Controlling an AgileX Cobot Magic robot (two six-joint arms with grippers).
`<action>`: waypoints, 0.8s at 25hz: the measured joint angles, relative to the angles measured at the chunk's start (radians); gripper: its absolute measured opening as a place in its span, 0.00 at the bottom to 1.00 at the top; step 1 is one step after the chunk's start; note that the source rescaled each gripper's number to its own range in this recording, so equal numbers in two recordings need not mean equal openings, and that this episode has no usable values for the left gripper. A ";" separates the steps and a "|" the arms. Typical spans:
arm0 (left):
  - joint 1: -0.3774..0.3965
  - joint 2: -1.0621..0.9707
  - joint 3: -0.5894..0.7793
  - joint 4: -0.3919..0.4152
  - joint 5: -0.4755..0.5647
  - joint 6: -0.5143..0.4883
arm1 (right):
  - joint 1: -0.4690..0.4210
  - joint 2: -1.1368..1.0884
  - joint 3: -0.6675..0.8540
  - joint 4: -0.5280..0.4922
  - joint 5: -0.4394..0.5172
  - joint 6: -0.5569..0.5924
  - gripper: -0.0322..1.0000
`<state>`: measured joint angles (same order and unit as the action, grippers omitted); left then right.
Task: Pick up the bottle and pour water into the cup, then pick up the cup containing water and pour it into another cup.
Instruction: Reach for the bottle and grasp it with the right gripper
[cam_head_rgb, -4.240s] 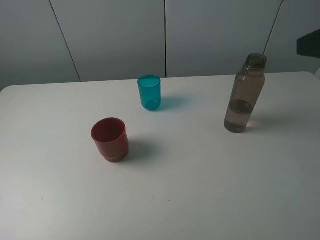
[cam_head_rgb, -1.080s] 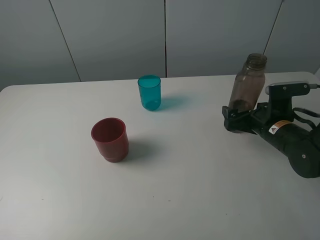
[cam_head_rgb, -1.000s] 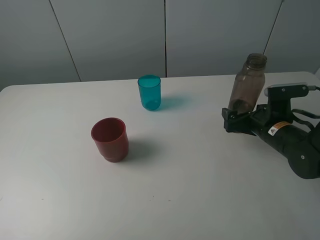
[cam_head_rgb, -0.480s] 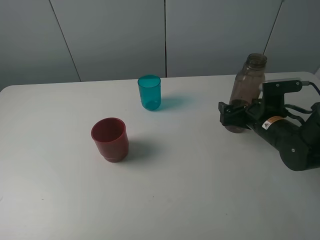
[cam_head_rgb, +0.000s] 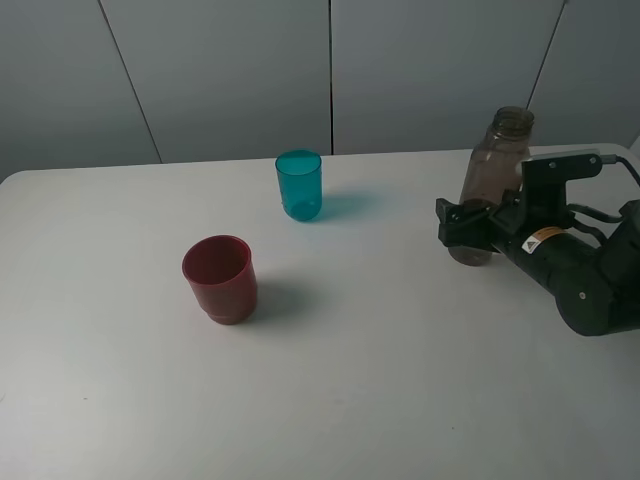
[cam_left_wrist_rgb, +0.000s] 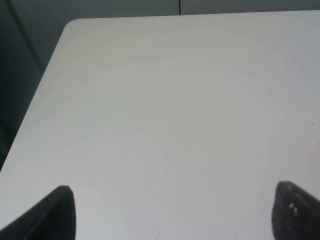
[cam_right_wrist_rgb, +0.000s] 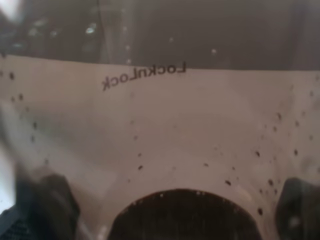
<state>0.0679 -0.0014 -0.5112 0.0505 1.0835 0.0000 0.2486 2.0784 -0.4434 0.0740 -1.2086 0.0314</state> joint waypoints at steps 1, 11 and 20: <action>0.000 0.000 0.000 0.000 0.000 0.000 | 0.000 0.000 -0.005 0.000 0.000 0.000 1.00; 0.000 0.000 0.000 0.002 0.000 0.000 | 0.000 0.021 -0.018 0.014 -0.002 -0.002 1.00; 0.000 0.000 0.000 0.002 0.000 0.000 | 0.000 0.024 -0.019 0.020 -0.002 -0.006 0.86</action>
<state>0.0679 -0.0014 -0.5112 0.0524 1.0835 0.0000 0.2486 2.1020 -0.4627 0.0941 -1.2108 0.0256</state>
